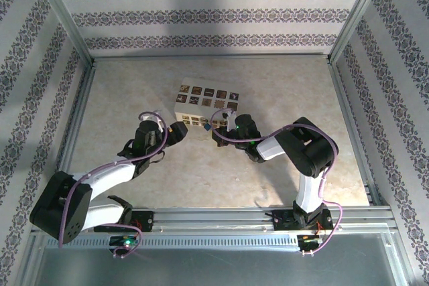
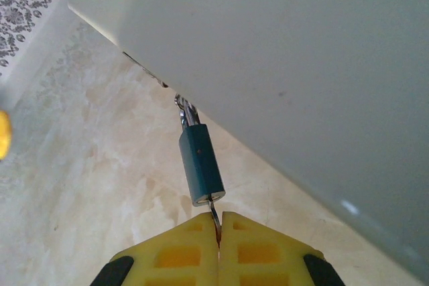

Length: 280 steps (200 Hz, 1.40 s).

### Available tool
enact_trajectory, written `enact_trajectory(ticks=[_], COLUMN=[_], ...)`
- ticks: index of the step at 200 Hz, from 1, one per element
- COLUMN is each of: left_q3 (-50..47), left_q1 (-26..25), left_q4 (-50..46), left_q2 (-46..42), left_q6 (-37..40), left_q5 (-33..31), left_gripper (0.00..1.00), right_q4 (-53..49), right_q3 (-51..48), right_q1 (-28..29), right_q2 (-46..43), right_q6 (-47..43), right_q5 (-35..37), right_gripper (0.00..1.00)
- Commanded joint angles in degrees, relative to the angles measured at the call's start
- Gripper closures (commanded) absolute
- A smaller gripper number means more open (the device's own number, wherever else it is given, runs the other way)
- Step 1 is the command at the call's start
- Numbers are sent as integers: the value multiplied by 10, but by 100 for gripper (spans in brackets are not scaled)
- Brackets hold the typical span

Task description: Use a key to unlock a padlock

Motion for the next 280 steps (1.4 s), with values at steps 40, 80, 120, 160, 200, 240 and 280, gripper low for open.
enact_trajectory(ticks=[40,80,120,160,200,240,280], left_q3=[-10,-6,6,6,7,19,32], left_q1=[7,5,5,1,-1,-8,-20], left_q4=[95,165,206,254,314,380,445], left_q2=[37,83,127,171,214,266,319], left_q6=[-89,-167,-210,-243,-272,-306,-338], left_q5=[46,61,80,89,98,114,112], left_gripper=[28,35,38,39,39,40,44], right_q4=[-34,-43,-43,-41,-43,-47,-48], right_q3=[-3,14,26,38,46,47,44], right_q1=[4,4,2,1,-7,-16,-21], right_q2=[-42,-43,-45,-47,-47,-48,-48], right_q6=[68,115,155,197,232,256,263], right_q5=[-32,-63,-75,-89,-108,-119,-122], right_gripper=[100,100,100,100,100,100,100])
